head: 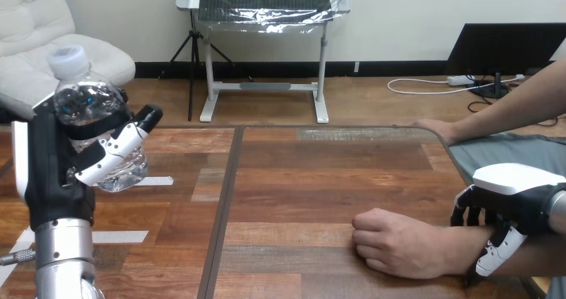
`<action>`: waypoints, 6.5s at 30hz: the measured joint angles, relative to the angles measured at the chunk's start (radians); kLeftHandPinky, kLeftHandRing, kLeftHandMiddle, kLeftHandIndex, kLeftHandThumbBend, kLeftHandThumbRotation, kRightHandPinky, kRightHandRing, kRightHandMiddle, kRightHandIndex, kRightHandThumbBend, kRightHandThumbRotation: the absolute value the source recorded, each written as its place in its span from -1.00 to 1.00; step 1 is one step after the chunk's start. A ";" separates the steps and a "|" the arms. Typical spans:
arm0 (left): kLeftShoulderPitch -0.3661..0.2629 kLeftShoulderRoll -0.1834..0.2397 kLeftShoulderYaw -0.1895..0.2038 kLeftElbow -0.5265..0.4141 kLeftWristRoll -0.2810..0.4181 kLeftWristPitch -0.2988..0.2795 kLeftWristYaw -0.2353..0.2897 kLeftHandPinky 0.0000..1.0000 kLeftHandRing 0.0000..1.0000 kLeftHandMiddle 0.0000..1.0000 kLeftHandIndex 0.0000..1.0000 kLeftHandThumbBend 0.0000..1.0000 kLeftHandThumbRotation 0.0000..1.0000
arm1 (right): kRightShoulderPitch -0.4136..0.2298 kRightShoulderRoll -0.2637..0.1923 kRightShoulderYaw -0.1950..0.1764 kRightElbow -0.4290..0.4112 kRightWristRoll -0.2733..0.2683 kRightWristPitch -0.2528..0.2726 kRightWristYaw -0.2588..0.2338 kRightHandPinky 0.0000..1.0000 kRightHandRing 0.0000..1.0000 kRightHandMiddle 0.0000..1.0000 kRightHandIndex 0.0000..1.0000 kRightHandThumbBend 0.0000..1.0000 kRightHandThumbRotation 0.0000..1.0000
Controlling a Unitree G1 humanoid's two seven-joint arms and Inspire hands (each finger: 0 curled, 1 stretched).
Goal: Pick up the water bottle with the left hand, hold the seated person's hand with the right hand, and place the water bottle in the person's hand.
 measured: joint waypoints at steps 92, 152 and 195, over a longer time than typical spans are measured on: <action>-0.016 0.000 0.028 0.000 -0.016 -0.002 -0.006 -0.52 -0.40 -0.30 -0.19 0.19 -1.00 | 0.032 0.061 -0.006 -0.193 0.122 0.420 0.249 0.25 0.66 0.83 0.85 1.00 -0.14; -0.017 0.000 0.026 0.000 -0.016 -0.003 -0.004 -0.52 -0.40 -0.30 -0.19 0.19 -1.00 | 0.420 -0.032 -0.402 -0.599 0.458 0.384 0.332 0.52 0.81 0.85 0.86 1.00 0.16; -0.017 -0.002 0.024 0.001 -0.011 -0.020 -0.003 -0.51 -0.40 -0.31 -0.19 0.22 -1.00 | 0.489 0.035 -0.534 -0.635 0.451 0.139 0.022 0.86 0.84 0.87 0.89 1.00 0.49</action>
